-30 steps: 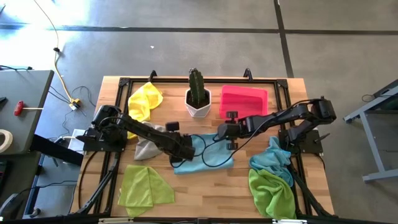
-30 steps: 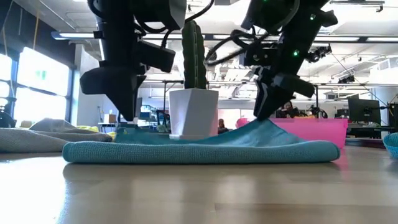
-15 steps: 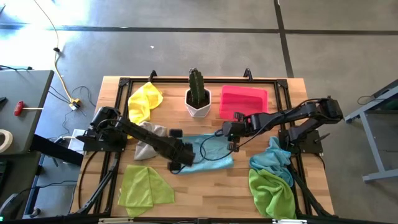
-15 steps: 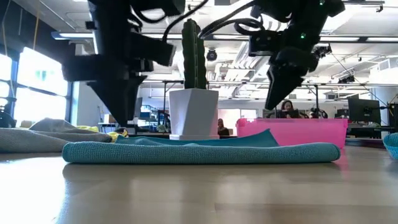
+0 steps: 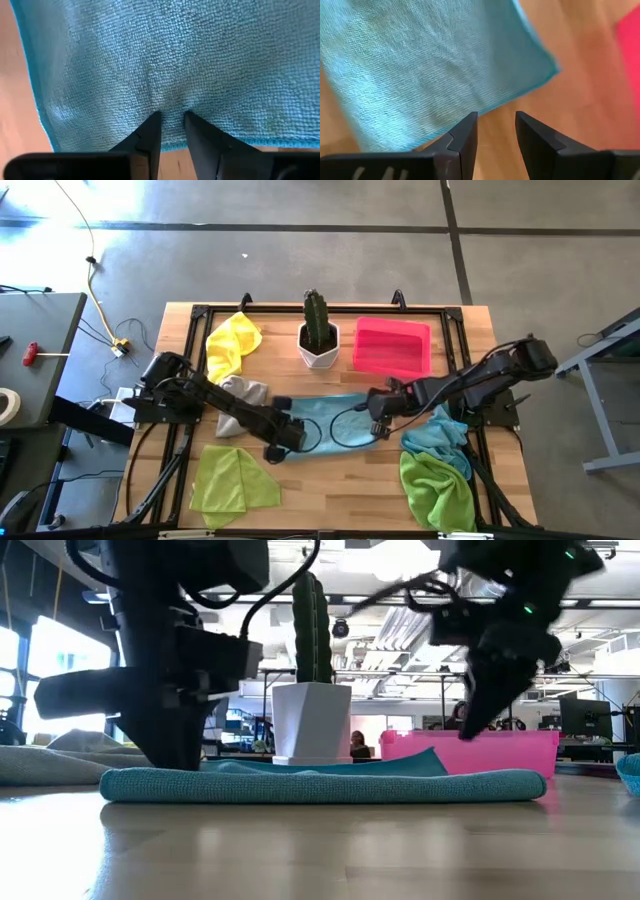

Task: Fold microfiber towels
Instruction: Fold the blue towel

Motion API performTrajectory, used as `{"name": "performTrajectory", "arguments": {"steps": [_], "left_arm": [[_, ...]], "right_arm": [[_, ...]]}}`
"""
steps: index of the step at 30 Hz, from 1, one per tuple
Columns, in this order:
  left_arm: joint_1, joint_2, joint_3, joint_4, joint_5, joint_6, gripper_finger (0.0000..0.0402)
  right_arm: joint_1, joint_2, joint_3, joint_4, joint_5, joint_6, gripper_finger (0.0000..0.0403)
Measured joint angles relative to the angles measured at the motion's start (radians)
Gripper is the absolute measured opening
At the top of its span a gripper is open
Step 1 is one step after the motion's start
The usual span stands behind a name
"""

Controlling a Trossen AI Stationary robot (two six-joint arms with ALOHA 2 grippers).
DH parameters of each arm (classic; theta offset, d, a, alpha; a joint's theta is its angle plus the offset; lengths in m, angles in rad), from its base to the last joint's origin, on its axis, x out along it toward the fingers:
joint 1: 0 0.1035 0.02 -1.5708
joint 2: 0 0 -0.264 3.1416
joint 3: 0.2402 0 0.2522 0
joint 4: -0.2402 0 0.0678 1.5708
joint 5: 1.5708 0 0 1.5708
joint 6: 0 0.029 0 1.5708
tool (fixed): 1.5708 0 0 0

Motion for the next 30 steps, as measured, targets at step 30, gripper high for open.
{"name": "performTrajectory", "arguments": {"steps": [30], "left_arm": [[-0.022,0.002,-0.013,0.1,0.05,-0.077,0.0066]], "right_arm": [[-0.049,0.074,-0.226,0.484,-0.096,0.589,0.0211]]}}
